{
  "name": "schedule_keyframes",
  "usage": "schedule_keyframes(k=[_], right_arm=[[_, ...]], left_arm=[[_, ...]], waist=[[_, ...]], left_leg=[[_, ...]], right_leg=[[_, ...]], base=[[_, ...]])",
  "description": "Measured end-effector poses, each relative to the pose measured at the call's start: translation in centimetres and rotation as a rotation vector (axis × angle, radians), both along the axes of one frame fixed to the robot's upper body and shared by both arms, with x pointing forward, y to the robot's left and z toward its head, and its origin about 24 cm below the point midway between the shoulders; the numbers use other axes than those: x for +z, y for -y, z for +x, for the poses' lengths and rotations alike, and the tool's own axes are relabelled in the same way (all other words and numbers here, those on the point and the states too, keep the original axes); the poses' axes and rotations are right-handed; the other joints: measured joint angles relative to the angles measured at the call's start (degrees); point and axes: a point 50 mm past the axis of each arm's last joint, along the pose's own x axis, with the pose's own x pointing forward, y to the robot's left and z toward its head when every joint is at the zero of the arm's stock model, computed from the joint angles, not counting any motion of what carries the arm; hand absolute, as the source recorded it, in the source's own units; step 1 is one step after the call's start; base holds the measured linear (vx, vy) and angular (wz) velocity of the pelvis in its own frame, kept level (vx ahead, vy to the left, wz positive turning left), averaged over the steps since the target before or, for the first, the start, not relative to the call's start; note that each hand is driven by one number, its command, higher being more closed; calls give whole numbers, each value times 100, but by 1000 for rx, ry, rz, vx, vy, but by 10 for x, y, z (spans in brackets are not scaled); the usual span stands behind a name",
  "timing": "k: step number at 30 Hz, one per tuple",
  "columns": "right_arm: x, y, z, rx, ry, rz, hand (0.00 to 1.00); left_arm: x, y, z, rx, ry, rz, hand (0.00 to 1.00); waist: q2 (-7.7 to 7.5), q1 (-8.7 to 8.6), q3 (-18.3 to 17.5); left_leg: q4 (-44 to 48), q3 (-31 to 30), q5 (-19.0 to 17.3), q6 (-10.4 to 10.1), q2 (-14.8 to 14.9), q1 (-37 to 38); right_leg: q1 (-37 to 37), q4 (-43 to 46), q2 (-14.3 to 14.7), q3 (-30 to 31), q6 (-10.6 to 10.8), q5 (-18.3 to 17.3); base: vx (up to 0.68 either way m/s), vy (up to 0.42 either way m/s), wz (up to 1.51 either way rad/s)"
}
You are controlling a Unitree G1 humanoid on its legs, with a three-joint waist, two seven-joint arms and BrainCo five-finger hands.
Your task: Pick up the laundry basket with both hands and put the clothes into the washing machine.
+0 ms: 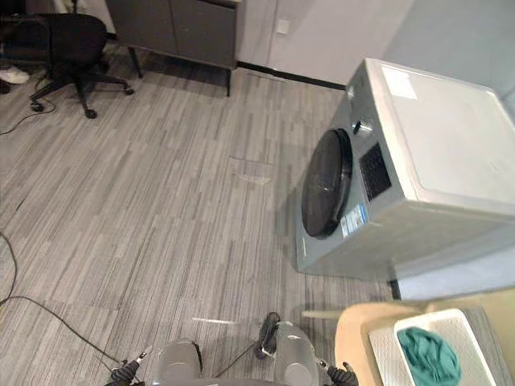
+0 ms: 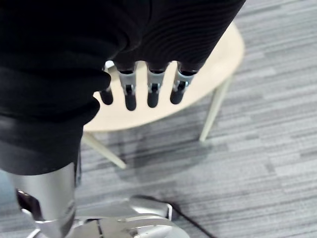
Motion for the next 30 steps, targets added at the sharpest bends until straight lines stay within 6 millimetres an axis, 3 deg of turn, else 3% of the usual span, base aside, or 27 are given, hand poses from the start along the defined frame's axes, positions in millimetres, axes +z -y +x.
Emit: schedule_keyframes(k=[1, 2, 3, 4, 5, 7, 8, 10, 11, 12, 13, 14, 16, 17, 19, 22, 26, 27, 28, 29, 30], right_arm=[[3, 5, 5, 17, 17, -25, 0], [5, 7, 8, 16, 39, -34, 0], [6, 9, 9, 10, 43, -37, 0], [7, 13, 9, 5, 46, -47, 0], [7, 14, 8, 0, 44, -52, 0], [8, 13, 9, 2, 47, -53, 0], [8, 11, 10, 5, 51, -50, 0], [7, 6, 15, 16, 59, -39, 0], [7, 4, 19, 28, 58, -33, 0], [6, 3, 22, 36, 52, -25, 0], [6, 2, 23, 39, 54, -25, 0], [7, 2, 24, 60, 59, -30, 0], [10, 1, 30, 107, 86, -44, 0], [12, 0, 33, 115, 106, -45, 0], [11, -12, 29, 112, 122, -19, 0], [10, -26, 25, 101, 136, 15, 0], [16, -37, 33, 142, 181, 24, 0], [19, -38, 34, 162, 189, 20, 0], [26, -40, 40, 219, 228, -1, 0], [37, -43, 47, 290, 285, -28, 0], [42, -48, 48, 325, 312, -30, 0]], left_arm=[[-2, 7, -1, 4, 2, -18, 0], [-3, 11, -2, 4, -3, -27, 0], [-3, 12, -1, 7, -1, -30, 0], [-4, 15, -3, 39, 2, -42, 0], [-4, 15, -5, 60, -1, -47, 0], [-4, 14, -7, 68, 4, -42, 0], [-3, 12, -6, 64, 7, -36, 0], [-1, 8, -3, 31, 9, -19, 0], [-2, 9, -3, 26, 8, -20, 0], [-2, 7, -5, 31, 3, -15, 0], [-2, 7, -6, 33, 2, -14, 0], [-1, 7, -3, 32, 9, -13, 0], [-3, 12, -9, 57, 3, -30, 0], [-4, 13, -15, 74, -10, -33, 0], [2, 3, -2, 69, 30, 7, 0], [9, -5, 12, 50, 88, 44, 0], [3, 1, -8, 126, 60, -6, 0], [2, 3, -13, 152, 55, -18, 0], [0, 4, -26, 204, 40, -33, 0], [-2, 7, -39, 235, 17, -50, 0], [-3, 7, -45, 244, 8, -52, 0]], waist=[[173, 0, 4], [217, -46, 9], [258, -64, 30], [357, -65, 26], [417, -34, 48], [409, -8, 52], [366, -9, 41], [217, -14, -26], [152, 7, 7], [88, 75, 4], [76, 117, 0], [69, 179, 0], [146, 178, -69], [239, 166, -149], [-23, 120, -284], [-220, 107, -417], [-207, 67, -509], [-191, 75, -510], [-99, 125, -548], [-25, 143, -564], [-28, 136, -565]], left_leg=[[-72, 51, -3, -25, 128, 26], [-20, 28, -19, -53, 133, 118], [217, 16, -17, -48, 190, 45], [1128, -8, 95, 135, 487, -238], [2115, -54, 510, 438, 824, -513], [3119, -60, 524, 522, 1202, -906], [3186, -23, 479, 499, 1196, -1000], [2699, -2, 243, 296, 849, -1286], [2061, -305, 80, 161, 483, -1306], [1425, -807, 11, 92, 93, -1294], [1216, -1011, 11, 91, -25, -1289], [867, -1690, 17, 85, -287, -1315], [184, -2820, 211, 21, -352, -1125], [216, -3091, 302, -477, -305, -1031], [610, -2740, -4, -326, -390, -1063], [1029, -2327, -284, -145, -490, -1087], [1213, -1338, -485, 50, -397, -1059], [1208, -1105, -502, 74, -329, -1019], [1160, -673, -525, 143, -99, -931], [1036, -110, -510, 211, 181, -761], [966, 130, -502, 222, 258, -656]], right_leg=[[-31, 215, 88, -4, -35, -207], [-51, 441, 79, 8, -29, -661], [-31, 549, 101, -17, -44, -799], [92, 691, 234, -62, -109, -1029], [356, 742, 405, -61, -181, -1210], [788, 553, 610, -30, -249, -1275], [879, 450, 635, 15, -249, -1275], [1061, 98, 653, 269, -227, -1251], [1161, -38, 653, 500, -193, -1207], [1219, -92, 653, 811, -162, -1188], [1219, -87, 654, 945, -154, -1183], [1224, -81, 680, 1239, -100, -1153], [1181, 43, 865, 1808, 102, -1111], [1122, 100, 974, 2086, 419, -1253], [1068, 150, 842, 2478, 581, -1327], [1034, 154, 700, 2768, 802, -1293], [487, 301, 587, 3631, 1070, -1116], [353, 346, 565, 3613, 1062, -1007], [77, 369, 503, 3228, 834, -726], [-38, 395, 281, 2391, 517, -550], [-102, 579, 65, 1790, 455, -571]], base=[[393, -194, 10], [460, -234, 14], [438, -247, 12], [338, -189, -17], [342, -180, -27], [300, -107, -31], [301, -67, -36], [303, -3, -41], [299, 120, -76], [188, 118, -87], [162, 194, -115], [151, 238, -120], [188, 413, -185], [89, 394, -175], [52, 366, -109], [-7, 291, -55], [-86, 226, -113], [-132, 189, -185], [-126, 147, -215], [-149, 121, -219], [-129, 57, -182]])
